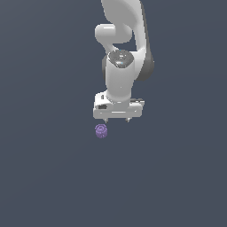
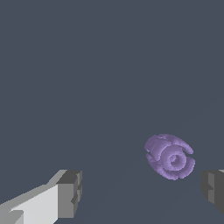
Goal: Pick up the object and move it to a goal position.
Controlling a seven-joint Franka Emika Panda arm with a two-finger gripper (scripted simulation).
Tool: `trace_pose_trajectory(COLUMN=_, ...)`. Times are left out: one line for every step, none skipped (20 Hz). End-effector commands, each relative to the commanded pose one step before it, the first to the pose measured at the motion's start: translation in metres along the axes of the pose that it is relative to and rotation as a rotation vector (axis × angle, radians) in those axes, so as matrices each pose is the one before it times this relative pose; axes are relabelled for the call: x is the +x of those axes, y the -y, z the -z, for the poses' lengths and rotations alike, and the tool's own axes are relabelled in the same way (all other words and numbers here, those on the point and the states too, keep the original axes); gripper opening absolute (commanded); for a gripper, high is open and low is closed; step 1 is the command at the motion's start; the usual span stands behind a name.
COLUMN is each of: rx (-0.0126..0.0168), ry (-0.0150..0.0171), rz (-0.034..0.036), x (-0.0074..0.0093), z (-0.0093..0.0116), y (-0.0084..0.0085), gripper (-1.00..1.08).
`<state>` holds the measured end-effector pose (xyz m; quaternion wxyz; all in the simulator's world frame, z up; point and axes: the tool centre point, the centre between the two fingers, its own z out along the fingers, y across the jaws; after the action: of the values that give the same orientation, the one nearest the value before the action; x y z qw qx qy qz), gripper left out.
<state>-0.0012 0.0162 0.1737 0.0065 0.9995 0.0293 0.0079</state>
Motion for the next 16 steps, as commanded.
trace_pose_trajectory(rx=0.00000, ry=0.00000, rz=0.00000, x=0.00000, z=0.00000, y=-0.00001, gripper=1.00)
trace_pose_trajectory(rx=-0.00020, ry=0.00017, rz=0.00117, x=-0.00003, z=0.00023, y=0.00016, gripper=1.00)
trace_pose_trajectory(rx=-0.00051, ry=0.00047, rz=0.00309, x=-0.00011, z=0.00070, y=0.00027, gripper=1.00)
trace_pose_trajectory(rx=-0.00086, ry=0.00077, rz=0.00504, x=-0.00016, z=0.00115, y=0.00053, gripper=1.00)
trace_pose_trajectory(rx=-0.00120, ry=0.00102, rz=0.00661, x=-0.00021, z=0.00162, y=0.00075, gripper=1.00)
trace_pose_trajectory(rx=-0.00153, ry=0.00120, rz=0.00769, x=-0.00023, z=0.00210, y=0.00102, gripper=1.00)
trace_pose_trajectory(rx=-0.00153, ry=0.00108, rz=0.00675, x=-0.00018, z=0.00216, y=0.00114, gripper=1.00)
trace_pose_trajectory(rx=-0.00123, ry=0.00076, rz=0.00456, x=-0.00009, z=0.00186, y=0.00106, gripper=1.00)
trace_pose_trajectory(rx=-0.00085, ry=0.00043, rz=0.00240, x=-0.00001, z=0.00139, y=0.00089, gripper=1.00)
trace_pose_trajectory(rx=-0.00037, ry=0.00013, rz=0.00057, x=0.00002, z=0.00090, y=0.00052, gripper=1.00)
trace_pose_trajectory(rx=0.00000, ry=0.00000, rz=0.00000, x=0.00006, z=0.00032, y=0.00048, gripper=1.00)
trace_pose_trajectory(rx=-0.00003, ry=-0.00007, rz=-0.00069, x=0.00002, z=-0.00024, y=-0.00013, gripper=1.00)
trace_pose_trajectory(rx=0.00000, ry=0.00000, rz=0.00000, x=-0.00003, z=-0.00070, y=-0.00039, gripper=1.00)
trace_pose_trajectory(rx=0.00078, ry=-0.00008, rz=0.00059, x=-0.00015, z=-0.00093, y=-0.00098, gripper=1.00)
trace_pose_trajectory(rx=0.00025, ry=0.00012, rz=0.00152, x=-0.00020, z=-0.00125, y=-0.00112, gripper=1.00)
trace_pose_trajectory(rx=0.00042, ry=0.00018, rz=0.00235, x=-0.00028, z=-0.00156, y=-0.00143, gripper=1.00)
